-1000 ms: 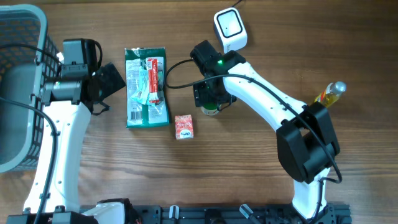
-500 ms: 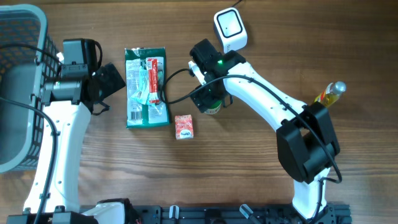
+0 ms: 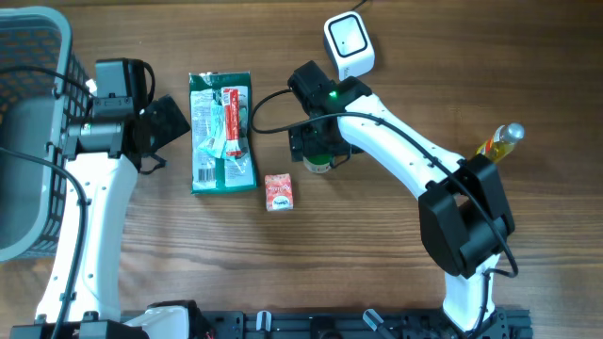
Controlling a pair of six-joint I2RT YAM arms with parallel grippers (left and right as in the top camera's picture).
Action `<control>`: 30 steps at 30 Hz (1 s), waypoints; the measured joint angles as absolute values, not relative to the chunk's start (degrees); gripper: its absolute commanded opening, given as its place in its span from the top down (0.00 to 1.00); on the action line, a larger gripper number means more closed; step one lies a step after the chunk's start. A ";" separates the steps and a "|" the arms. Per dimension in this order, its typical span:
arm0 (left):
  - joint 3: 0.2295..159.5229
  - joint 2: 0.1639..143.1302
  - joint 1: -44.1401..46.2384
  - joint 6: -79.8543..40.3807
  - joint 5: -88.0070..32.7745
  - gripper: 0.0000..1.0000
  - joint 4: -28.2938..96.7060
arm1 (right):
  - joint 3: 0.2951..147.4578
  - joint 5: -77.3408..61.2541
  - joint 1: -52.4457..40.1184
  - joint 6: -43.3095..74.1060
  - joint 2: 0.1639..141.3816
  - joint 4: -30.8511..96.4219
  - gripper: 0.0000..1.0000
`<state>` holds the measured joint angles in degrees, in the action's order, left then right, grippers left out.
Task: Scan the item barcode
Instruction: 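Close the right gripper around the green-lidded jar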
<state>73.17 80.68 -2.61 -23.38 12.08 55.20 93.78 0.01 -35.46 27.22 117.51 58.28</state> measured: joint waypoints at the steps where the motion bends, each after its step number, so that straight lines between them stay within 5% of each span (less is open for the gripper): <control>1: 73.17 80.68 -2.61 -23.38 12.08 0.00 55.20 | 93.78 -0.05 -35.46 27.46 117.51 58.35 0.15; 4: 73.17 80.68 -2.61 -23.38 12.10 0.00 55.20 | 93.78 -0.43 -35.46 29.10 117.51 58.08 0.24; 11: 73.17 80.68 -2.61 -23.38 12.08 0.00 55.20 | 93.78 0.45 -35.48 28.67 117.51 57.12 0.25; 18: 73.17 80.68 -2.61 -23.38 12.08 0.00 55.20 | 93.78 1.98 -35.48 14.55 117.51 55.66 0.24; 22: 73.17 80.68 -2.61 -23.38 12.08 0.00 55.20 | 93.78 2.07 -35.48 8.64 117.51 54.59 0.12; 27: 73.17 80.68 -2.61 -23.38 12.08 0.00 55.18 | 93.78 2.28 -35.48 18.81 117.51 56.66 0.04; 30: 73.17 80.68 -2.61 -23.38 12.08 0.00 55.18 | 93.78 1.26 -35.46 27.70 117.51 58.76 0.10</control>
<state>73.17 80.68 -2.61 -23.38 12.08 55.18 93.78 1.26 -35.46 27.70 117.51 58.76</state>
